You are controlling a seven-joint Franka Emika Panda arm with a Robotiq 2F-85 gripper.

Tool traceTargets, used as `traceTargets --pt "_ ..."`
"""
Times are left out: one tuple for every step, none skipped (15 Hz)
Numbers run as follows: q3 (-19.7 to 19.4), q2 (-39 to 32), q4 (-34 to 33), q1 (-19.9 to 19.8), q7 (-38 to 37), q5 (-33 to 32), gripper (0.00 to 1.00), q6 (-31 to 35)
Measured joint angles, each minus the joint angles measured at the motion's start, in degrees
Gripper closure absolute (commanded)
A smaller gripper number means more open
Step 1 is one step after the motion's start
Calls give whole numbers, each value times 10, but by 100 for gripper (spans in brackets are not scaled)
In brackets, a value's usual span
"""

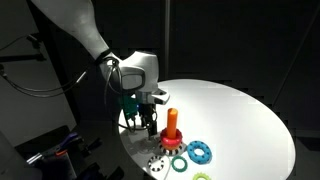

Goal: Put the clear ring on the orange stand

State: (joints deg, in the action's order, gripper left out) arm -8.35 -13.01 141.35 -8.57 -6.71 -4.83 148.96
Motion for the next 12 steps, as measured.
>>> traceTargets --pt "0 -11 -7 2 0 2 0 0" --pt "0 -23 -14 5 -1 2 0 0" --pt "0 -34 -21 7 -2 2 0 0" --pt "0 -45 -26 9 -3 2 0 0" --pt "0 -55 -32 12 -5 2 0 0" --pt "0 -64 -38 14 -6 2 0 0" --pt "0 -72 -42 15 -8 2 0 0" --pt "0 -79 -46 17 -9 2 0 0" --pt "0 -84 -48 18 -10 2 0 0" --pt "0 -86 -50 19 -12 2 0 0" --pt "0 -87 -50 21 -14 2 0 0" --pt "-1 -88 -50 22 -16 2 0 1"
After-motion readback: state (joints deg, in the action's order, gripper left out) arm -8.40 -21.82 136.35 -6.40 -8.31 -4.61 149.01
